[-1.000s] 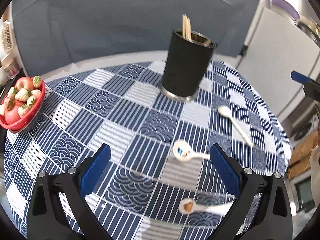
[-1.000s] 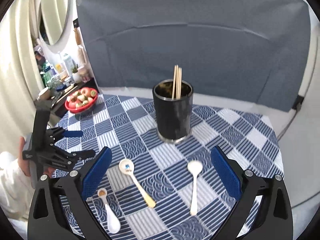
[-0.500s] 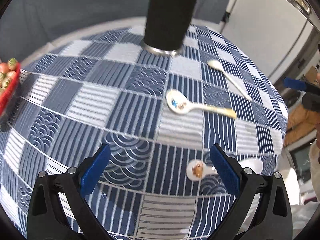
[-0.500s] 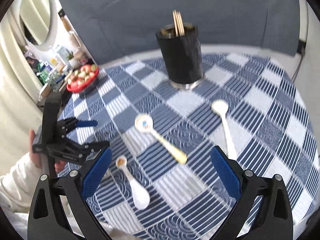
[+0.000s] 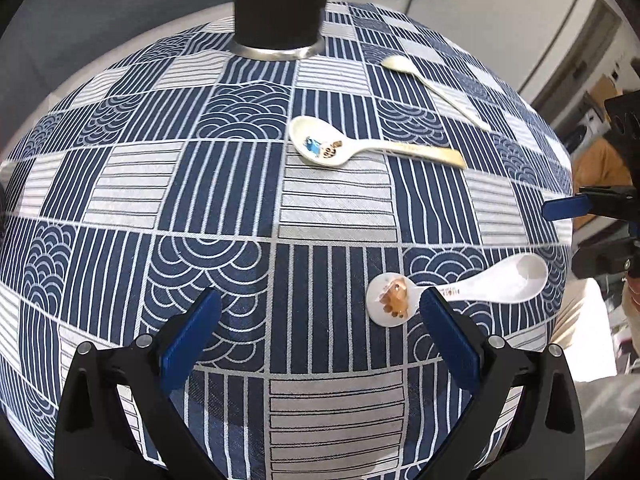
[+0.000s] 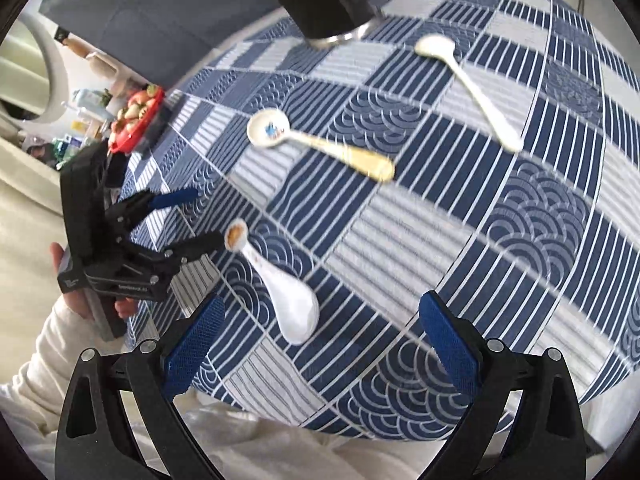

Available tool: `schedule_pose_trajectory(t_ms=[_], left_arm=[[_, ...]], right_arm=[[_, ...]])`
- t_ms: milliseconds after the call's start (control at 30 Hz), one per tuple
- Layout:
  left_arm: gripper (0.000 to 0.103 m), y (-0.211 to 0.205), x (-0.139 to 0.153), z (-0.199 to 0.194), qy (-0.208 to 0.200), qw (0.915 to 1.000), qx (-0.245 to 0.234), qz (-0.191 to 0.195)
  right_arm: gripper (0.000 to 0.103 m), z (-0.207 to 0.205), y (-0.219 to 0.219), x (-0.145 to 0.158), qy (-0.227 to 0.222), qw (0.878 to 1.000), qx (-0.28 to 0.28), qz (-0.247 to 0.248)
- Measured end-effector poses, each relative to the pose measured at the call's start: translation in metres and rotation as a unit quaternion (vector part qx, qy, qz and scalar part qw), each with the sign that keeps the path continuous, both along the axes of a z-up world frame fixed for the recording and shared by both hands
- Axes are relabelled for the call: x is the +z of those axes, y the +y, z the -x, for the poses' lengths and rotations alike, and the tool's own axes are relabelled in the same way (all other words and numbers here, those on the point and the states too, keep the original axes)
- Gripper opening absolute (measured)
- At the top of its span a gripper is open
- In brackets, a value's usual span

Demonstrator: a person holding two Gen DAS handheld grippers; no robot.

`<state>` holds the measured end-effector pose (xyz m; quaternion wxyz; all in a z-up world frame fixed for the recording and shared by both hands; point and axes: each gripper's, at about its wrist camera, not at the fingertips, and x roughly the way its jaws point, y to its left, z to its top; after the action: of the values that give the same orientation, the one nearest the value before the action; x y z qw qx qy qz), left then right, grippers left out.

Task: Organize utensils
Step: 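Close the left tool on the stained spoon bowl while the right tool grips its handle, then lift the white spoon with both tools and carry it over the black cup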

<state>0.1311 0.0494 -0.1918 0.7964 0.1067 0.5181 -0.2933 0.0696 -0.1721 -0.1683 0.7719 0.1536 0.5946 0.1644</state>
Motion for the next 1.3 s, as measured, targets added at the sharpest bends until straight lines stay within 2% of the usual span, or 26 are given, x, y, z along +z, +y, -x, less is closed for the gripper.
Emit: schedule_pose_trajectory(t_ms=[33,67,100,133,167,200,233,300,333,533,633,733,833,900,1000,1200,1300], left_arm=[[0.097,-0.001,0.0,0.001,-0.002,1.0,-0.003,-0.003],[0.097,-0.002,-0.001,0.001,-0.003,1.0,-0.006,-0.005],[0.097,-0.004,-0.002,0.002,-0.002,0.9999,-0.01,-0.006],[0.097,-0.004,-0.002,0.002,-0.001,0.9999,-0.013,-0.007],[0.097,-0.004,-0.003,0.003,0.0,0.9998,-0.016,-0.007],[0.097,-0.004,-0.003,0.003,-0.001,0.9998,-0.018,-0.008],[0.097,-0.005,-0.003,0.004,-0.004,0.9997,-0.021,-0.013],[0.097,-0.007,-0.004,0.004,-0.008,0.9994,-0.028,-0.018],[0.097,-0.008,-0.004,0.005,-0.009,0.9992,-0.032,-0.019],[0.096,-0.016,-0.006,0.007,-0.016,0.9979,-0.057,-0.027],[0.091,-0.022,-0.006,0.013,-0.026,0.996,-0.078,-0.035],[0.082,-0.029,-0.005,0.02,-0.034,0.9925,-0.111,-0.038],[0.065,-0.034,-0.003,0.022,-0.033,0.9898,-0.133,-0.038],[0.042,-0.037,-0.001,0.021,-0.026,0.9886,-0.145,-0.031],[0.038,-0.037,-0.001,0.019,-0.024,0.9879,-0.149,-0.035],[0.023,-0.018,0.001,0.005,0.04,0.9908,-0.125,0.034],[0.021,-0.016,0.001,0.01,0.046,0.9901,-0.126,0.042]], right_arm=[[0.088,0.001,0.002,-0.003,0.005,1.0,-0.002,0.001],[0.077,0.001,0.004,-0.005,0.011,1.0,-0.002,0.0],[0.07,0.001,0.005,-0.008,0.019,1.0,-0.003,-0.001],[0.07,0.0,0.007,-0.012,0.028,1.0,-0.004,-0.004],[0.065,0.0,0.008,-0.014,0.033,0.999,-0.004,-0.008],[0.054,0.0,0.009,-0.016,0.038,0.999,-0.003,-0.014],[0.048,-0.001,0.01,-0.017,0.042,0.999,-0.002,-0.016],[0.012,-0.001,0.015,-0.024,0.06,0.998,0.006,-0.017],[0.008,-0.002,0.017,-0.025,0.063,0.998,0.008,-0.018],[0.007,0.0,0.023,-0.022,0.04,0.999,0.023,0.003],[0.007,-0.001,0.025,-0.022,0.033,0.999,0.033,0.01],[0.007,-0.004,0.028,-0.022,0.022,0.998,0.051,0.019],[0.007,-0.007,0.03,-0.02,0.015,0.997,0.064,0.032],[0.007,-0.009,0.03,-0.02,0.014,0.997,0.068,0.036],[0.007,-0.013,0.029,-0.019,0.01,0.996,0.071,0.043],[0.008,-0.018,0.023,-0.018,-0.009,0.994,0.094,0.057],[0.008,-0.02,0.019,-0.018,-0.022,0.992,0.111,0.057]])
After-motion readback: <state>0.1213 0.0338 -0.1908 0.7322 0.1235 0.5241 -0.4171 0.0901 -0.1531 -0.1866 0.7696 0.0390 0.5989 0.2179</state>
